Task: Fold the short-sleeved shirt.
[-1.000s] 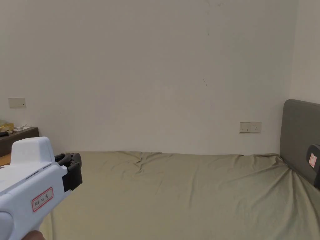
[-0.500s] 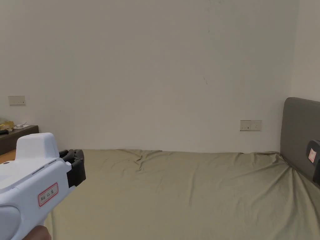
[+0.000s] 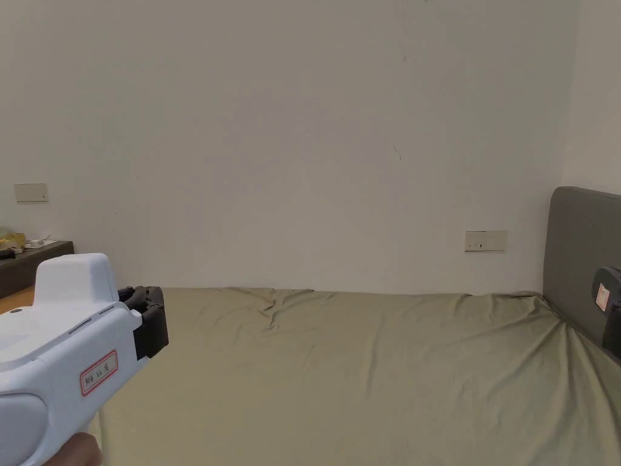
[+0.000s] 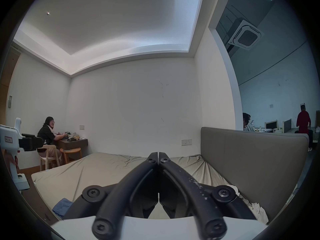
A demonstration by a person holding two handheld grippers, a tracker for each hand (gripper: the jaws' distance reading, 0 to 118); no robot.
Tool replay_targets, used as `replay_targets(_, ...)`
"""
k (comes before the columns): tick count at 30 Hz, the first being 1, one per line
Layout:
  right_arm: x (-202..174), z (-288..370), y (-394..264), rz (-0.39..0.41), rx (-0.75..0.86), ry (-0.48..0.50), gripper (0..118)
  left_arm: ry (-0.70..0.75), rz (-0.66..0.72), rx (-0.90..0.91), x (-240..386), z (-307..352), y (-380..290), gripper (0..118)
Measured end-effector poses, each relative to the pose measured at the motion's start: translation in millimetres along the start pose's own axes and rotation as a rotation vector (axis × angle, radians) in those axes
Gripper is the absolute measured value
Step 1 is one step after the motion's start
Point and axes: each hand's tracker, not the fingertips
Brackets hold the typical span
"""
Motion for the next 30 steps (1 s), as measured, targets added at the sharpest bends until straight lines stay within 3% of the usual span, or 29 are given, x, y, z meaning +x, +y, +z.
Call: replay_targets(30, 0.2, -4.0, 3.6, 0.007, 0.007, 0.017, 1, 0.006, -0.02, 0.0, 2.7, -4.7, 2.3, 0)
